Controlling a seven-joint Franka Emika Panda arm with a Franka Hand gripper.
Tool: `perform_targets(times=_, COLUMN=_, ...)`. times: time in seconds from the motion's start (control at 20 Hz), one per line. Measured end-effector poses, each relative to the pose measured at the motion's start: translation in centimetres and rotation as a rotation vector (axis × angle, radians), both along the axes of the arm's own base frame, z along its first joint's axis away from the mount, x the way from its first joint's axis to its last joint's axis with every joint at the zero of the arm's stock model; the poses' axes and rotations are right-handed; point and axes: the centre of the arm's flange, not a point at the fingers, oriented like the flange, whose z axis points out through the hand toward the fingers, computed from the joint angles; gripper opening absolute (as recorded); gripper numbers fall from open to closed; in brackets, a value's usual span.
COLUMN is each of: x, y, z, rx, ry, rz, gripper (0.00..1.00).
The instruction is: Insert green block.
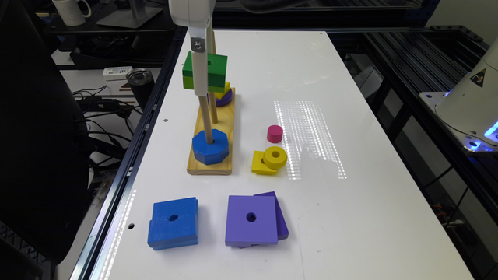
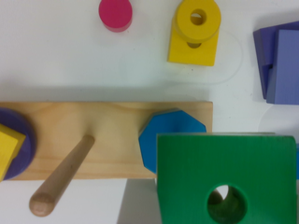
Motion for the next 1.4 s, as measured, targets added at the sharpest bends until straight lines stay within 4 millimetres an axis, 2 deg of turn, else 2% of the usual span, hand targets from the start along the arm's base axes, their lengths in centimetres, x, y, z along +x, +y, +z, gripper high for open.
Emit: perform_targets(times=1.4, x=0.74, y=-0.01, z=0.0, rx=0.007, ry=-0.007, rz=-0.001, gripper=0.0)
